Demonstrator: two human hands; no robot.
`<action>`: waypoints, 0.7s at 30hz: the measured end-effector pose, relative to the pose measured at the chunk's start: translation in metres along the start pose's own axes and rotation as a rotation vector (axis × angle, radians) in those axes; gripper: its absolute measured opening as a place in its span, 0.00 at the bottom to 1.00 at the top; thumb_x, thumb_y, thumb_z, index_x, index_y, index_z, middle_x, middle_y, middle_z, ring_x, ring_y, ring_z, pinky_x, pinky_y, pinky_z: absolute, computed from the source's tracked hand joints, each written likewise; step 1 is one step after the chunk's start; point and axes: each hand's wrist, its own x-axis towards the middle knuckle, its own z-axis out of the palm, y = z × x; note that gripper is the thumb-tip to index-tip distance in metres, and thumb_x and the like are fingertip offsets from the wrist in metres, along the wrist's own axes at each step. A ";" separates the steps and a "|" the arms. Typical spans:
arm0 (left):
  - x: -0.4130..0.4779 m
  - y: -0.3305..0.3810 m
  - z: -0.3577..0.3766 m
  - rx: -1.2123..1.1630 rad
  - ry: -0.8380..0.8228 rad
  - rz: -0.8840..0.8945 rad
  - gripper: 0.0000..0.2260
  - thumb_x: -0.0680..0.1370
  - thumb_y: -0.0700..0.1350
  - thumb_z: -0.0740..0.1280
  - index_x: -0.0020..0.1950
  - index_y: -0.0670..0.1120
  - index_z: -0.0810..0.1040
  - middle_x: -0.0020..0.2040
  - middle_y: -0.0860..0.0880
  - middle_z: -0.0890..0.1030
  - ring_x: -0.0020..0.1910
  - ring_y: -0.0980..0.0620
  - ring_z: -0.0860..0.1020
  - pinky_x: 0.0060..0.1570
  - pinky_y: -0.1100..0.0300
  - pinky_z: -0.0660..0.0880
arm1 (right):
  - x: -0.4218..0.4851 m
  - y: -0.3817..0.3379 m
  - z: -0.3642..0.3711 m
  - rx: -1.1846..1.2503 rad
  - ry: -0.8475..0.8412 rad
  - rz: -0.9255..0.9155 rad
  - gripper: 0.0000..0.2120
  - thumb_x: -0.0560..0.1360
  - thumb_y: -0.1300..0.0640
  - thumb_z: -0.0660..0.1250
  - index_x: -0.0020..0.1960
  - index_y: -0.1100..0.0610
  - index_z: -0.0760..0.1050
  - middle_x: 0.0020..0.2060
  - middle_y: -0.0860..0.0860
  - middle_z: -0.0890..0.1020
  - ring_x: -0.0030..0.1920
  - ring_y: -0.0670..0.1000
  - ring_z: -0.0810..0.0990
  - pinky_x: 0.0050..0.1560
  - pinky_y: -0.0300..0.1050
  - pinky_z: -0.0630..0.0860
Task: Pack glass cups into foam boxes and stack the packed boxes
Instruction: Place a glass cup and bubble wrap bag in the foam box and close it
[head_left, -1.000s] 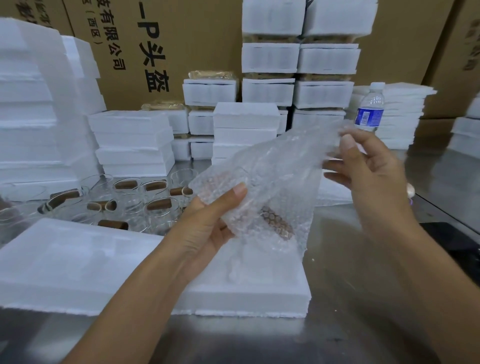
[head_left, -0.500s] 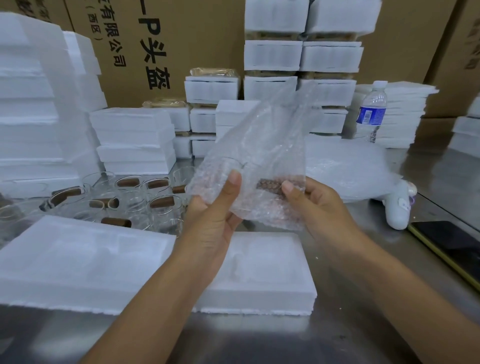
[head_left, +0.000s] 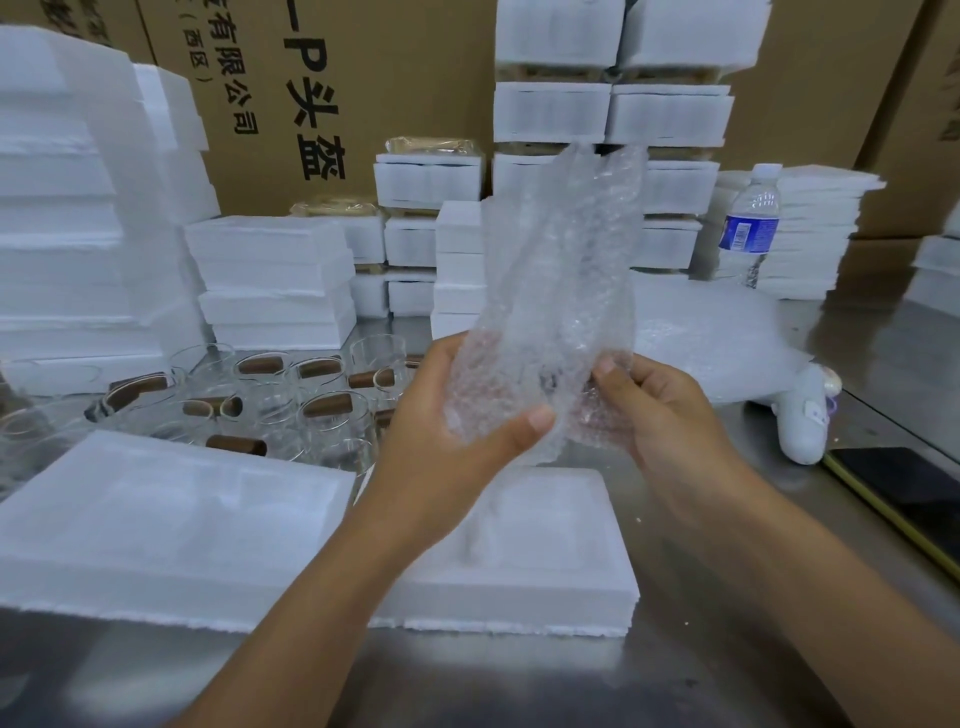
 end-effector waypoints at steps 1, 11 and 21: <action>0.001 -0.001 0.000 -0.017 0.006 -0.001 0.24 0.64 0.57 0.75 0.57 0.59 0.73 0.52 0.63 0.80 0.51 0.65 0.79 0.44 0.75 0.73 | 0.000 -0.001 0.000 -0.007 -0.002 0.001 0.11 0.79 0.57 0.60 0.51 0.60 0.80 0.46 0.55 0.85 0.48 0.53 0.84 0.44 0.39 0.80; 0.003 -0.003 -0.010 -0.125 -0.172 -0.064 0.18 0.64 0.56 0.74 0.53 0.66 0.79 0.54 0.61 0.82 0.55 0.61 0.80 0.53 0.60 0.76 | 0.002 -0.008 -0.009 -0.190 0.154 -0.135 0.11 0.76 0.50 0.66 0.37 0.50 0.81 0.34 0.49 0.80 0.38 0.51 0.76 0.49 0.51 0.72; -0.002 0.002 -0.007 0.006 -0.303 -0.049 0.13 0.66 0.56 0.73 0.49 0.60 0.80 0.46 0.60 0.84 0.45 0.63 0.82 0.41 0.74 0.73 | -0.010 -0.013 0.004 -0.203 0.060 -0.273 0.10 0.73 0.64 0.69 0.41 0.50 0.82 0.35 0.54 0.84 0.35 0.54 0.82 0.35 0.42 0.78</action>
